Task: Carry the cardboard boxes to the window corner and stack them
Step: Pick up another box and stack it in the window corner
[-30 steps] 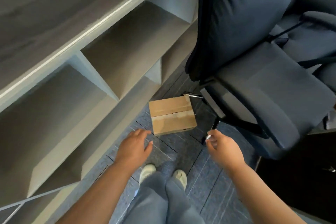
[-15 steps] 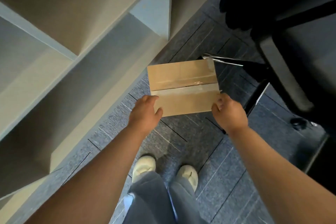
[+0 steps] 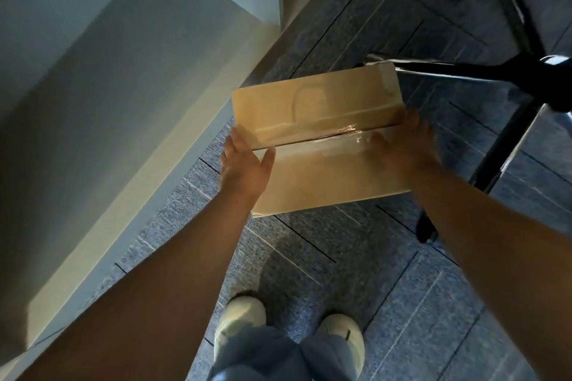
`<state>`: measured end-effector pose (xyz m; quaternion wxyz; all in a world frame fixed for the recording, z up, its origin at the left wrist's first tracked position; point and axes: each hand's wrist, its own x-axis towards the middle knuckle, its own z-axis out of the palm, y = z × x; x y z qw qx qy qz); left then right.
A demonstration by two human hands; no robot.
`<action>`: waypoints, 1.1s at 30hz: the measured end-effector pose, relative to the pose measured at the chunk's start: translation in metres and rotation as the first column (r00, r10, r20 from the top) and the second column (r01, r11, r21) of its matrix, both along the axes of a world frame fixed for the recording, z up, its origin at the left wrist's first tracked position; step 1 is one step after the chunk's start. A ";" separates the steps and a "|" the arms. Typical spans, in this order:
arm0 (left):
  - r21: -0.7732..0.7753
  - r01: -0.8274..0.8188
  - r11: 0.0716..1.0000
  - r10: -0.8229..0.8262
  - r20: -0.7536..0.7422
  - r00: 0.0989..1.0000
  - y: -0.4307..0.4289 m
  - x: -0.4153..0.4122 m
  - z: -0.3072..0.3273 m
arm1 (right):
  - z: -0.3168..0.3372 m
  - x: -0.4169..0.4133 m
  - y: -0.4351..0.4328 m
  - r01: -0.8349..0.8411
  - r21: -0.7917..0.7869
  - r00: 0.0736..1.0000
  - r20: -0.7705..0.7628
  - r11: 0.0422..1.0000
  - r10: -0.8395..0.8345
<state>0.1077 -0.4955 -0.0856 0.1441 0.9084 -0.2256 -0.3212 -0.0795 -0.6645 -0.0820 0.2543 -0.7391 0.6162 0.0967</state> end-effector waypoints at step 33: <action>-0.063 -0.290 0.955 0.286 -0.061 0.956 0.100 0.012 0.362 | 0.366 -0.011 0.135 0.259 0.168 0.944 0.164 0.951 -0.286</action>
